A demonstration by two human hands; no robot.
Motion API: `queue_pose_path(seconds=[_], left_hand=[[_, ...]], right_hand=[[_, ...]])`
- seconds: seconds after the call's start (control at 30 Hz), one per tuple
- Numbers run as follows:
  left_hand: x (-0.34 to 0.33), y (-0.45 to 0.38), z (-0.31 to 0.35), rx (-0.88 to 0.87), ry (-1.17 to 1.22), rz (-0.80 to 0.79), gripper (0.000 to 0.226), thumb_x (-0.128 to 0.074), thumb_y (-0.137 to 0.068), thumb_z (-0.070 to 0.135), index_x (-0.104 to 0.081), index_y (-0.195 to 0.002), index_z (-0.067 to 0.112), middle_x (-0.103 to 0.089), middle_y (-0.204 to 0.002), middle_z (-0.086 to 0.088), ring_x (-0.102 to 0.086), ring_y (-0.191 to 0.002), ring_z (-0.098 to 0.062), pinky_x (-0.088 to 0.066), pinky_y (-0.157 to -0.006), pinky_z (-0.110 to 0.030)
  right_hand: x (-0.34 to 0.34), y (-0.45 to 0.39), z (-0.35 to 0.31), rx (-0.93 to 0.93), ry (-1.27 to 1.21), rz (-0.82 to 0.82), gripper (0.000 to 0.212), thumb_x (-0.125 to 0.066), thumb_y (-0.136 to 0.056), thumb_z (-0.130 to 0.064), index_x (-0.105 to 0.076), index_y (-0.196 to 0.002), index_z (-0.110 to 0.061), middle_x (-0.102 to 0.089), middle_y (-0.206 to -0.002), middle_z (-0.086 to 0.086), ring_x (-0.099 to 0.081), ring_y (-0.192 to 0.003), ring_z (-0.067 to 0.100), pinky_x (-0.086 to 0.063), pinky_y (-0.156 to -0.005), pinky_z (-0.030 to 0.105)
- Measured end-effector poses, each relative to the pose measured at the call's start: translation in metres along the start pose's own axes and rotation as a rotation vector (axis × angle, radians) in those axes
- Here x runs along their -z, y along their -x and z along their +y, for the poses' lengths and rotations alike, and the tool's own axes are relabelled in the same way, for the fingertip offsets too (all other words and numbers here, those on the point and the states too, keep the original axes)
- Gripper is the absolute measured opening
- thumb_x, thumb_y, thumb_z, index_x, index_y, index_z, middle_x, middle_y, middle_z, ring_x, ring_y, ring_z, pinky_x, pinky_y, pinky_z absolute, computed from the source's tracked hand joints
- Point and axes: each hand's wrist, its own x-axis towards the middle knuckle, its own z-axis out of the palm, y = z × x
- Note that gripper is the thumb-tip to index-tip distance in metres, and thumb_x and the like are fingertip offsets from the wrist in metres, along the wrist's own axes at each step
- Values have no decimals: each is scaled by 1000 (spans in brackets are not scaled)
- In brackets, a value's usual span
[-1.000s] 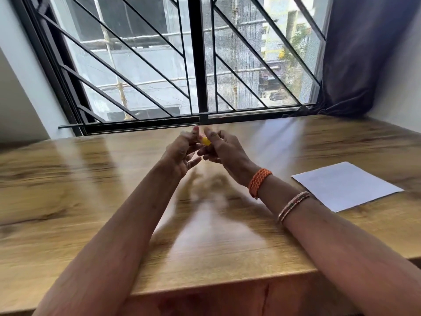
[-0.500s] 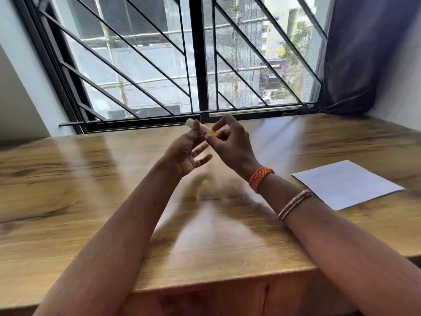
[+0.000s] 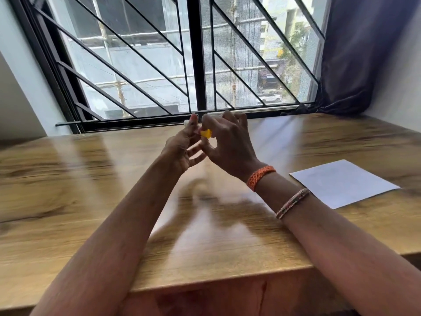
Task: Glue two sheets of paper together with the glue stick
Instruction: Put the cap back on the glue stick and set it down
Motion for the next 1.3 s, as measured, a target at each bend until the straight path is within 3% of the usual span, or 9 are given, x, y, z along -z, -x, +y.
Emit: queue_pose_path(seconds=[0.27,0.47,0.57,0.77,0.83,0.93,1.03,1.1,1.3], left_hand=[[-2,0,-1,-65,47,-101,21,-50,-94,37,-62,-86,22,-68,-95,7,-65,-88,-7,-55,-74,-28],[5,0,4,62,-57,48,27,-60,-82,51,-59,-78,24,-63,-82,12,-59,-81,-6,-46,-71,-29],[7,0,5,84,-87,74,30,-59,-81,54,-58,-76,25,-61,-80,13,-57,-79,-3,-44,-70,-27],[8,-1,6,52,-49,43,27,-58,-84,50,-58,-77,24,-62,-82,11,-56,-82,-4,-42,-66,-27],[8,-1,6,46,-63,35,26,-58,-85,49,-59,-80,24,-63,-83,10,-56,-83,-5,-42,-66,-26],[6,1,7,46,-93,44,28,-57,-84,53,-59,-80,25,-64,-85,12,-57,-85,-6,-42,-67,-27],[4,3,8,54,-122,62,31,-55,-84,56,-60,-76,26,-63,-82,14,-54,-84,-7,-41,-69,-28],[4,3,8,57,-105,58,31,-54,-85,55,-60,-77,25,-63,-81,13,-53,-82,-7,-40,-69,-27],[5,1,5,15,-39,52,26,-54,-89,46,-60,-77,23,-63,-84,11,-54,-84,-5,-40,-67,-25]], right_hand=[[1,-4,5,-488,-501,-36,22,-64,-85,-23,-44,-79,-16,-52,-59,-5,-46,-49,8,-36,-52,26],[2,-1,2,86,70,-35,23,-66,-74,-14,-56,-94,-19,-63,-76,-4,-56,-80,26,-31,-76,40],[2,-1,0,98,73,-52,26,-67,-72,-13,-58,-95,-19,-64,-78,-3,-56,-81,25,-30,-77,40],[2,-3,-4,-712,-687,-187,32,-71,-81,-35,-55,-96,-11,-70,-73,3,-65,-64,12,-49,-63,31],[2,-2,-4,-774,-790,-221,30,-69,-84,-33,-52,-92,-11,-71,-74,8,-65,-64,12,-48,-60,26],[2,-1,-4,-554,-540,-142,23,-69,-83,-29,-52,-87,-15,-69,-73,3,-65,-66,20,-48,-63,35],[2,-1,-2,-118,-10,-58,20,-66,-74,-8,-57,-89,-18,-66,-76,-7,-59,-78,21,-27,-74,37],[4,-2,-4,-88,37,-44,26,-62,-70,-1,-58,-89,-18,-65,-78,-8,-58,-79,20,-25,-72,36],[6,-5,0,-799,-775,-247,35,-69,-78,-37,-56,-98,-12,-72,-81,6,-67,-74,14,-51,-72,34]])
